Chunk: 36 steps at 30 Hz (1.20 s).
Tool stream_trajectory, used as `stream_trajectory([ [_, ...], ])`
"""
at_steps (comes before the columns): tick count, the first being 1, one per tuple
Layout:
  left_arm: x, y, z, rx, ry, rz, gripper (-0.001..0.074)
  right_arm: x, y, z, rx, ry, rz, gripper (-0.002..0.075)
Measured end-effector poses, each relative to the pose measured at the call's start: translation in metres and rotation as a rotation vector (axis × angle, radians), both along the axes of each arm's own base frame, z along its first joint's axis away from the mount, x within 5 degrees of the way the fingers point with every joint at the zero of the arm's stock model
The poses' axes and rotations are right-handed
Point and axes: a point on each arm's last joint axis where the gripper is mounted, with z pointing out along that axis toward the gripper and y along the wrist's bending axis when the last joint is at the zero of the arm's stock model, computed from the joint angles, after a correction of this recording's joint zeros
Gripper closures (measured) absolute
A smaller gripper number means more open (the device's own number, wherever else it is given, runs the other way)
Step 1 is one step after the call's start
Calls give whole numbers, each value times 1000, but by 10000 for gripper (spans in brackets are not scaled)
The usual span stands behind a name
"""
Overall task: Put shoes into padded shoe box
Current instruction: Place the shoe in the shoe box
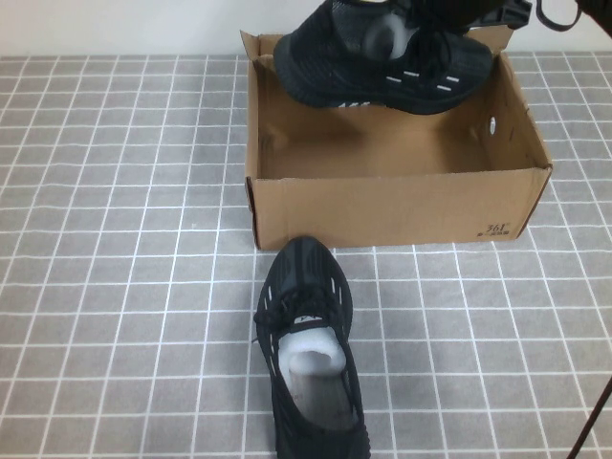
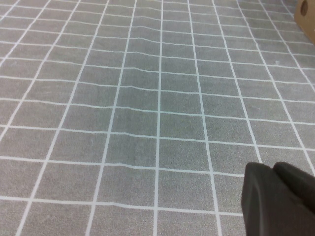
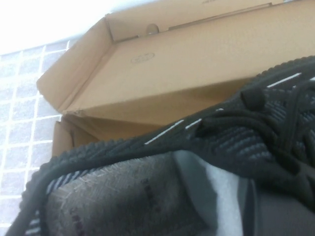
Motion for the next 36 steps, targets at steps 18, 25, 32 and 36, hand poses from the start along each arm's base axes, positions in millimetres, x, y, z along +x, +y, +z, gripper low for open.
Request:
stream_trajectory([
  [18, 0, 0, 0, 0, 0, 0, 733, 19, 9, -26, 43, -4, -3, 709],
  [25, 0, 0, 0, 0, 0, 0, 733, 19, 3, 13, 145, -180, -35, 729],
  [32, 0, 0, 0, 0, 0, 0, 733, 26, 16, -36, 101, -4, -13, 709],
  [36, 0, 0, 0, 0, 0, 0, 733, 22, 13, -27, 71, -29, 0, 709],
])
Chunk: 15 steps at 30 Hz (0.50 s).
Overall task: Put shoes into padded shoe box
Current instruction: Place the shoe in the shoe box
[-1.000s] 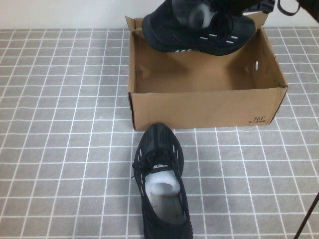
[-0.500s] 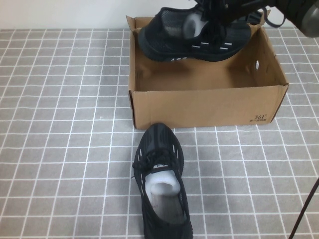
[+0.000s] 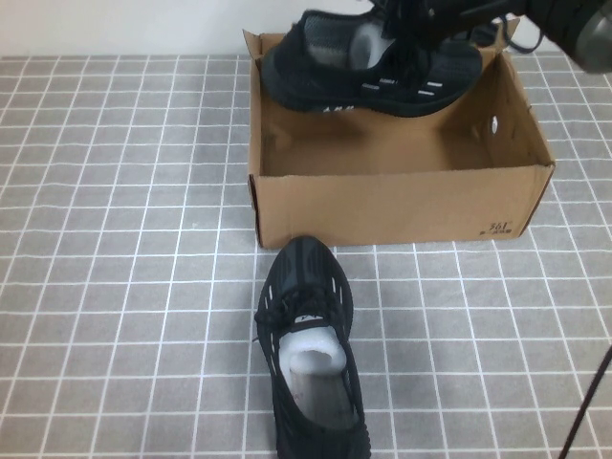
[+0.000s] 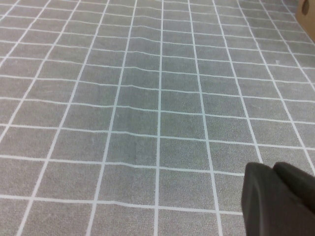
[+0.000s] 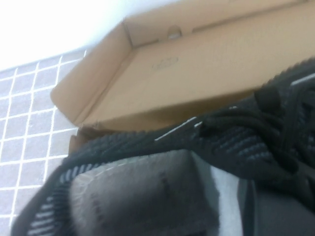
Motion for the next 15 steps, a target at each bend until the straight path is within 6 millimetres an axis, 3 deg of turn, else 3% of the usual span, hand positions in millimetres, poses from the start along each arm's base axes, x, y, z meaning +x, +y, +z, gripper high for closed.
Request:
stream_trajectory([
  [7, 0, 0, 0, 0, 0, 0, 733, -14, -12, 32, -52, -65, -10, 709],
  [15, 0, 0, 0, 0, 0, 0, 733, -22, -12, 34, -85, -30, -3, 709],
])
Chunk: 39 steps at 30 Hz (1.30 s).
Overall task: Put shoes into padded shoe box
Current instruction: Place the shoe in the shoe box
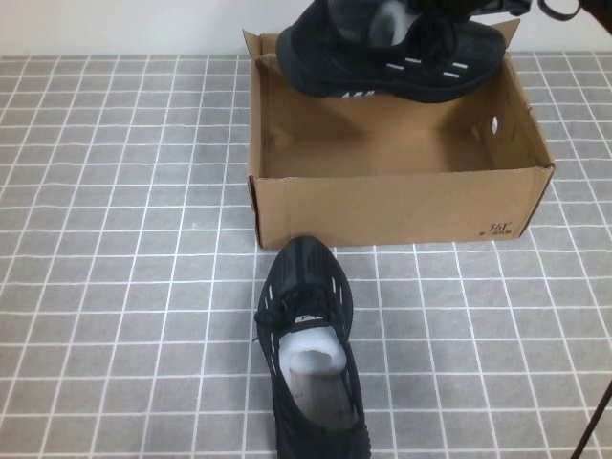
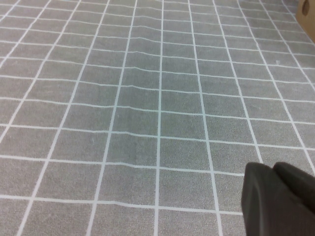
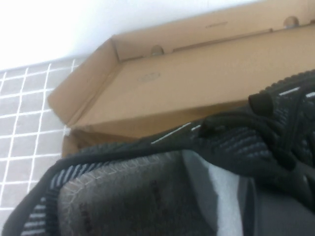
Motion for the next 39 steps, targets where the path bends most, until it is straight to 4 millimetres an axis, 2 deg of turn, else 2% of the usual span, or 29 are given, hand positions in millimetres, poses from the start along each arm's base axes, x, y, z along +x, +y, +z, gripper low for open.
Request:
stream_trajectory([
  [9, 0, 0, 0, 0, 0, 0, 733, -3, 5, -1, 21, 23, -13, 709],
  [10, 0, 0, 0, 0, 0, 0, 733, -13, -3, 40, 68, -130, -19, 729],
  [11, 0, 0, 0, 0, 0, 0, 733, -12, -2, 38, 67, -127, -19, 729],
  [12, 0, 0, 0, 0, 0, 0, 733, -11, -2, 35, 61, -120, -20, 729],
  [13, 0, 0, 0, 0, 0, 0, 733, 1, 6, -10, 13, 41, -15, 709],
  [14, 0, 0, 0, 0, 0, 0, 733, 3, 7, -14, 6, 52, -16, 709],
  [28, 0, 0, 0, 0, 0, 0, 733, 21, 11, -58, -64, 126, -29, 709],
  [39, 0, 0, 0, 0, 0, 0, 733, 34, 16, -77, -68, 88, -25, 709],
])
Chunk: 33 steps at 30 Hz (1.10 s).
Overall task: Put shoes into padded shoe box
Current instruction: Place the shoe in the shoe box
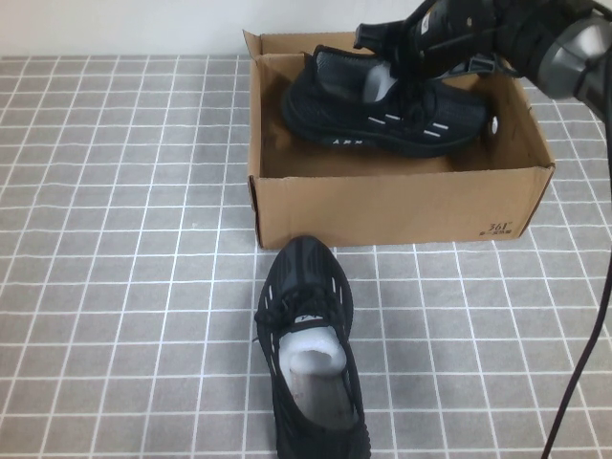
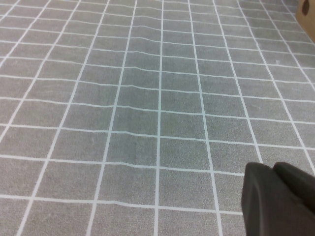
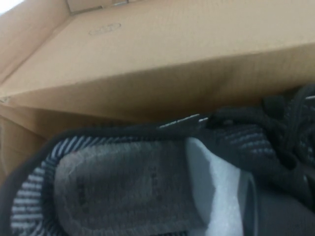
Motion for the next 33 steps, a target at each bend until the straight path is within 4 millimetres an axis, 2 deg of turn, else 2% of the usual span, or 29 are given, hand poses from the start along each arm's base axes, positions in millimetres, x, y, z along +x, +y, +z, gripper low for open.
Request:
stream_trajectory([
  [8, 0, 0, 0, 0, 0, 0, 733, 10, 4, -20, -11, -7, 3, 709],
  [25, 0, 0, 0, 0, 0, 0, 733, 15, 4, -28, -67, -40, 36, 704],
  [27, 0, 0, 0, 0, 0, 0, 733, 15, 4, -28, -82, -50, 49, 675],
  [30, 0, 0, 0, 0, 0, 0, 733, 15, 5, -24, -102, -76, 69, 582],
  [33, 0, 0, 0, 0, 0, 0, 733, 12, 3, -11, -124, -113, 92, 505],
])
